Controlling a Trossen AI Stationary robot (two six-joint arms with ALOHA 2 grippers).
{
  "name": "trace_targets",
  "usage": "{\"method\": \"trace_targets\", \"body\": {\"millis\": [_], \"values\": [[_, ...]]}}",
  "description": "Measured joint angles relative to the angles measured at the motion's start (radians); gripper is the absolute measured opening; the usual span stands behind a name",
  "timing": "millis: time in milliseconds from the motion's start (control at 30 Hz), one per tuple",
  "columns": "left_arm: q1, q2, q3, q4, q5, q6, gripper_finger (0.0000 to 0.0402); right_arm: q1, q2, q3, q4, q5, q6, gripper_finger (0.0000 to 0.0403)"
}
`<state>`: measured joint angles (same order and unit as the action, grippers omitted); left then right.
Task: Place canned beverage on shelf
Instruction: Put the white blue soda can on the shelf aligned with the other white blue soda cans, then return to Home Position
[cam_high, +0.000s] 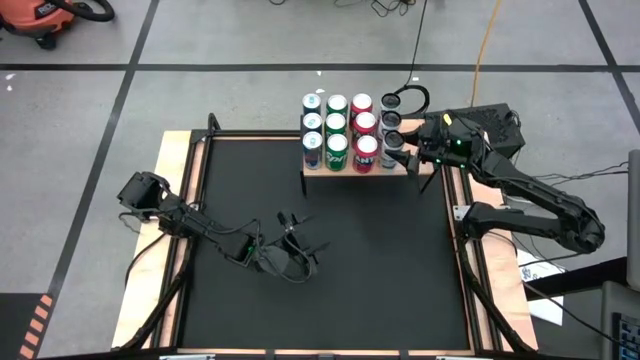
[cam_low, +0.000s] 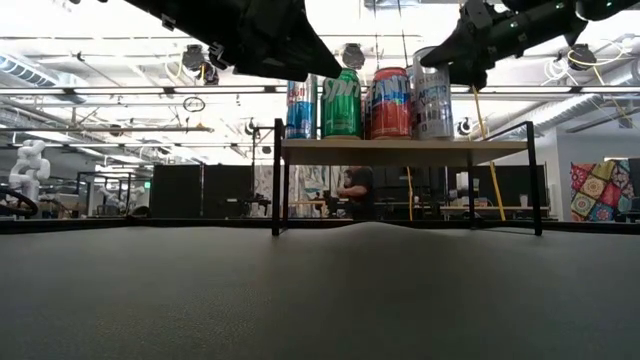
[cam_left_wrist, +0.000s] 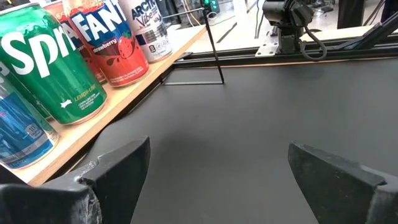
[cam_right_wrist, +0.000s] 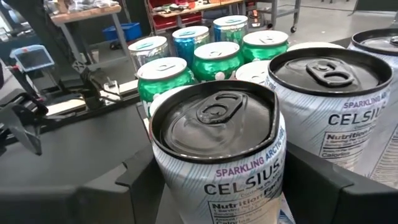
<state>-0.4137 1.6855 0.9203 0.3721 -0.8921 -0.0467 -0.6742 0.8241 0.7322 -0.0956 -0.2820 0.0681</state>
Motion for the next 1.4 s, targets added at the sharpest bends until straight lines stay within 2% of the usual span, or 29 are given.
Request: {"method": "trace_targets", "body": {"millis": [133,400,600,767,900,1100,1167,1267,1333,1400], "values": [[0.000,0.000,0.000,0.000,0.000,0.000,0.0379,-0.006,0.016,0.000,0.020,-0.010,0.007,0.0260],[0.000,0.000,0.000,-0.025,0.000,-0.001,0.0379,-0.008,-0.030,-0.001,0.003,0.025,0.006,0.0316],[0.000,0.000,0.000,-0.022,-0.001,-0.005,0.0379,-0.008,-0.050,-0.001,0.008,0.022,0.023,0.0323],[-0.002,0.000,0.000,-0.023,-0.010,-0.023,0.0379,-0.008,-0.104,-0.002,0.009,0.026,0.046,0.0320],[-0.015,0.000,0.000,-0.021,-0.067,-0.012,0.0379,-0.007,-0.184,-0.002,0.005,0.022,0.068,0.0319],[-0.030,-0.021,0.000,-0.013,-0.051,0.001,0.0379,0.015,-0.306,-0.002,-0.139,0.017,0.055,0.0319],[-0.032,-0.029,0.000,-0.007,-0.048,-0.018,0.0379,0.033,-0.339,-0.002,-0.192,-0.045,0.028,0.0314],[-0.028,-0.047,0.000,0.082,0.022,0.011,0.0375,0.084,-0.384,-0.002,-0.233,-0.185,0.022,0.0292],[-0.019,-0.059,0.000,0.167,0.085,0.077,0.0365,0.130,-0.408,-0.010,-0.226,-0.210,0.032,0.0270],[0.001,-0.076,0.000,0.220,0.152,0.127,0.0346,0.177,-0.422,-0.022,-0.216,-0.190,0.041,0.0243]]}}
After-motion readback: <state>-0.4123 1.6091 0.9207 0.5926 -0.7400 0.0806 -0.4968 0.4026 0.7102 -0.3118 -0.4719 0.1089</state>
